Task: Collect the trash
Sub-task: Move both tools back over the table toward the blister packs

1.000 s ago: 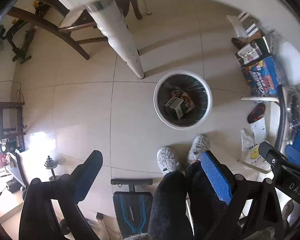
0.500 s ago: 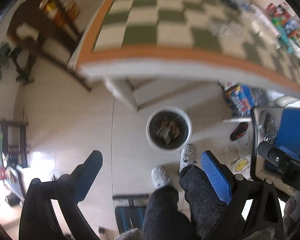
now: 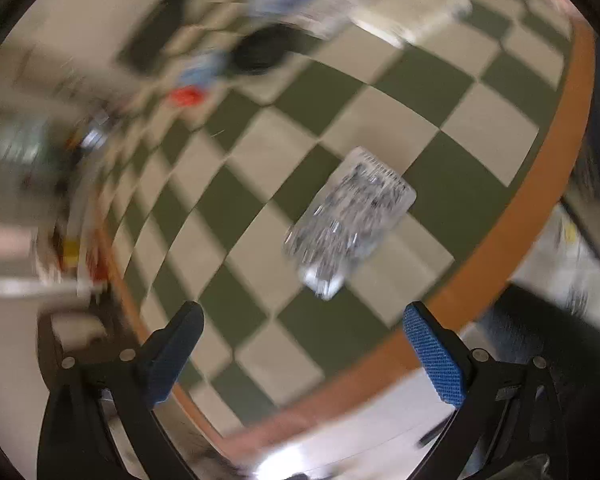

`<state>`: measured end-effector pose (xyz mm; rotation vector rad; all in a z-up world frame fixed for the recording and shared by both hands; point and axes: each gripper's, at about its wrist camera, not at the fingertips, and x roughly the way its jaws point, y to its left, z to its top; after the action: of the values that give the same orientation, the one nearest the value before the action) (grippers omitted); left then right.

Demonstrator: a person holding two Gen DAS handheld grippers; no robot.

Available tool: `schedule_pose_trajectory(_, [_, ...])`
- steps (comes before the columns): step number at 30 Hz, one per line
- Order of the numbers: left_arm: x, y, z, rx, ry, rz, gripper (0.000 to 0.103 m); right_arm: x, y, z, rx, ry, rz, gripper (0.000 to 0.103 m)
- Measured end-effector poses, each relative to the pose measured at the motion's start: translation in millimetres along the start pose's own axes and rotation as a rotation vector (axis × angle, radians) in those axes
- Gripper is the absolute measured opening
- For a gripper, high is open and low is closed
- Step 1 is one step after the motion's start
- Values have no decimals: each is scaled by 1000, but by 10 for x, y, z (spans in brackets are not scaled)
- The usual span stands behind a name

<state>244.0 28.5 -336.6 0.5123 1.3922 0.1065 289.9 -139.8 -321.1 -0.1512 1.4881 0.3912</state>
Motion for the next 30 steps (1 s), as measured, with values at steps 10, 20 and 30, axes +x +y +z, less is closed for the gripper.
schedule_pose_trajectory(10, [685,58,632,239,142,-224,69,362,-329,1039,-3,97,5,103])
schedule_pose_trajectory(20, [895,744,674,-302,252,-377,51,421,-420,1690,22,99,7,103])
schedule_pose_trajectory(30, [937,1309,208,-832,259,-455,49,842,-617,2204,201,93,92,103])
